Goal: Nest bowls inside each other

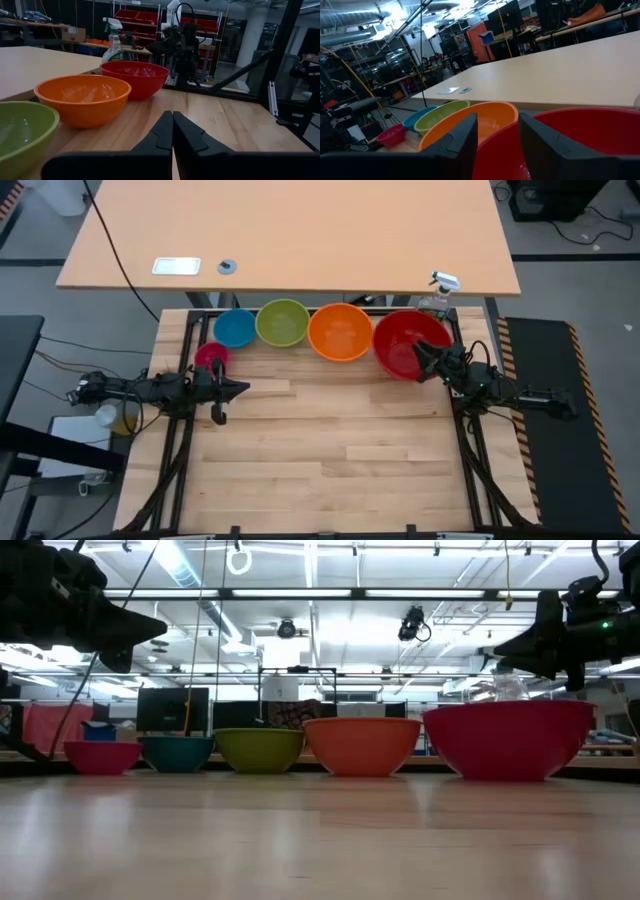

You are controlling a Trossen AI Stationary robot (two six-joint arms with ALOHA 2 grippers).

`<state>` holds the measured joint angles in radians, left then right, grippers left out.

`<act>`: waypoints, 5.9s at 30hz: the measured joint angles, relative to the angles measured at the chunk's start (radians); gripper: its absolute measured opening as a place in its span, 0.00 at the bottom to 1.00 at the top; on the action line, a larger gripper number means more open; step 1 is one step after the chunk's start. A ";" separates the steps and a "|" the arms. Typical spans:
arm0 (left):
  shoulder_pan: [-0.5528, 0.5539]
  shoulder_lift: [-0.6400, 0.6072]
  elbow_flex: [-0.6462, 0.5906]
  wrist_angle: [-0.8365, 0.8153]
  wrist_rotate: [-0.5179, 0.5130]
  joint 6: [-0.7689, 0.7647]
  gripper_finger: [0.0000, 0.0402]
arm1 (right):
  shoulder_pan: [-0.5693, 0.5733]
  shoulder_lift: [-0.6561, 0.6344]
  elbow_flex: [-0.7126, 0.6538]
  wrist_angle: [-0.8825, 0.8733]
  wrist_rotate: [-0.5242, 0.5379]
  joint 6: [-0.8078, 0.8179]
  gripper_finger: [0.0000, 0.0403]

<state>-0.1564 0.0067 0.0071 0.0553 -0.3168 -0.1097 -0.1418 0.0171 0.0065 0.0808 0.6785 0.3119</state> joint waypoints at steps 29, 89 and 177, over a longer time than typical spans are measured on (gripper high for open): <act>0.000 0.000 0.000 0.005 0.000 -0.009 0.02 | 0.000 0.000 0.000 0.001 0.000 0.000 0.37; 0.429 1.291 0.836 -0.085 0.121 0.266 0.31 | -0.064 0.463 0.125 0.238 -0.162 -0.251 0.38; 0.377 2.055 1.648 -0.324 -0.183 0.911 0.03 | 0.005 0.454 0.335 -0.276 -0.256 -0.132 0.44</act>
<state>0.2207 2.0616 1.6547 -0.2686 -0.4993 0.8018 -0.1368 0.4713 0.3420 -0.1955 0.4229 0.1802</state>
